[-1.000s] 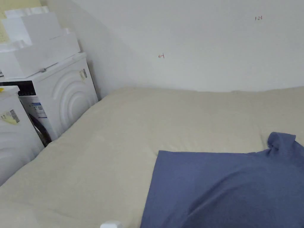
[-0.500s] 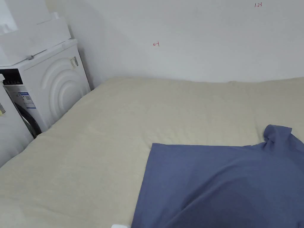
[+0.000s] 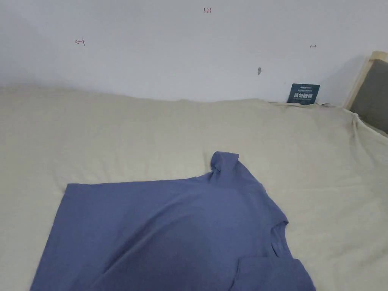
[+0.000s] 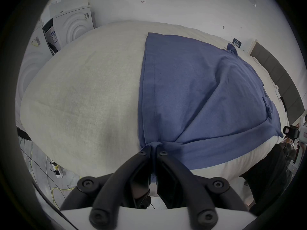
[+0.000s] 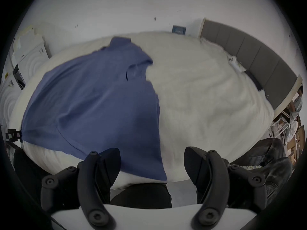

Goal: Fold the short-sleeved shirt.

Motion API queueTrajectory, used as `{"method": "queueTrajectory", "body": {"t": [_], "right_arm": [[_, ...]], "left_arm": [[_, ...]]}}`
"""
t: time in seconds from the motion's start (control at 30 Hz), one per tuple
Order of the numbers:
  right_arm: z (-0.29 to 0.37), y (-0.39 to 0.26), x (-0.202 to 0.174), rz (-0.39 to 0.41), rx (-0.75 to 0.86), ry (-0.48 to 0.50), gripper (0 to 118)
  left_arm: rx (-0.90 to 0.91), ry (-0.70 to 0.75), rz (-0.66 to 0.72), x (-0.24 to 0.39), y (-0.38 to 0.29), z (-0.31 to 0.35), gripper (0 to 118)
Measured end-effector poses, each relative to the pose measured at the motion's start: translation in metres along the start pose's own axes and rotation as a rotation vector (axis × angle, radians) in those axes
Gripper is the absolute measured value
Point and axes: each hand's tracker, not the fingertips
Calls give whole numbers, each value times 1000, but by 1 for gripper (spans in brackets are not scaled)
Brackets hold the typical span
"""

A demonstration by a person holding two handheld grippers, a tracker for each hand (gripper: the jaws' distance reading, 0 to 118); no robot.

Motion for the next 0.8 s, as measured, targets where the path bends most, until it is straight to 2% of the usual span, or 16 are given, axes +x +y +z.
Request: {"method": "queueTrajectory", "body": {"t": [0.07, 0.13, 0.17, 0.23, 0.27, 0.37, 0.57, 0.63, 0.8], "right_arm": [[-13, 2, -1, 21, -35, 17, 75], [-15, 0, -5, 4, -26, 64, 41], [-12, -1, -7, -12, -14, 72, 34], [-7, -3, -11, 11, 7, 57, 13], [-4, -4, -12, 17, 30, 53, 6], [9, -4, -10, -9, 53, 75, 6], [43, 27, -10, 8, 165, 120, 5], [48, 47, -9, -11, 209, 140, 5], [46, 119, -19, 10, 304, 146, 6]], "left_arm": [[-1, -1, 4, 0, 0, 1, 4], [-1, -3, 8, -1, 0, 0, 4], [0, -5, 11, -2, 0, 1, 4], [10, -11, 11, -3, -3, 4, 4], [16, -15, 7, -4, -4, 6, 4], [32, -36, 12, -7, -1, 22, 4], [162, -73, -43, -6, 24, 60, 4], [183, -77, -58, -4, 46, 66, 4], [250, -67, -108, -1, 112, 59, 4]]}}
